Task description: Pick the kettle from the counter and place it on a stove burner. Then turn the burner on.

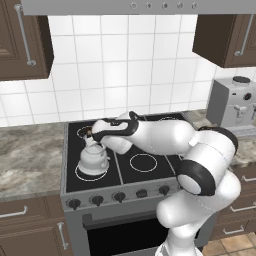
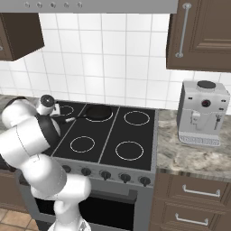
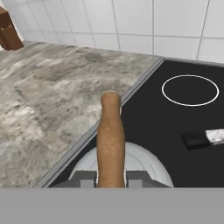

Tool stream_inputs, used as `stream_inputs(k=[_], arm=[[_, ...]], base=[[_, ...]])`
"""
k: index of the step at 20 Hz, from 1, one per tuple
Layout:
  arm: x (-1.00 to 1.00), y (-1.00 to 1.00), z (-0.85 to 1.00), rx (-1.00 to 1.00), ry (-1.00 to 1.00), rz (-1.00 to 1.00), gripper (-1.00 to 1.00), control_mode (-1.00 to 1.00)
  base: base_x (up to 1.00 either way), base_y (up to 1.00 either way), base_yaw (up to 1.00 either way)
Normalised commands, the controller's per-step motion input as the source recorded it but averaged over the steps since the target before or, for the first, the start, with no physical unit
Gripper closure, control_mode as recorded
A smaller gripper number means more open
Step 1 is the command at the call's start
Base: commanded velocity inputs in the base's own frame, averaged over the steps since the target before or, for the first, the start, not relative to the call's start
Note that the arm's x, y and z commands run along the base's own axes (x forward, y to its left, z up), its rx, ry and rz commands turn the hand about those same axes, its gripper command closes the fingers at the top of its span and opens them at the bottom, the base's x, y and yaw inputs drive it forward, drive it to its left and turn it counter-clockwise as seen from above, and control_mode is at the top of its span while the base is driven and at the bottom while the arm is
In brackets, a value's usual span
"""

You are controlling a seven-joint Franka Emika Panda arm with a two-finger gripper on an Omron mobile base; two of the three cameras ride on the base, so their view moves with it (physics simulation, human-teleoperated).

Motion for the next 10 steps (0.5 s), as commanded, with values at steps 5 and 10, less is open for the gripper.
stream_inputs(k=[5,10], arm=[[0.02,0.32,-0.07,0.0,0.0,0.0,1.0,-1.0],[0.17,0.22,-0.05,-0.03,0.0,-0.01,1.0,-1.0]], base=[[0.0,0.0,0.0],[0.0,0.0,0.0]])
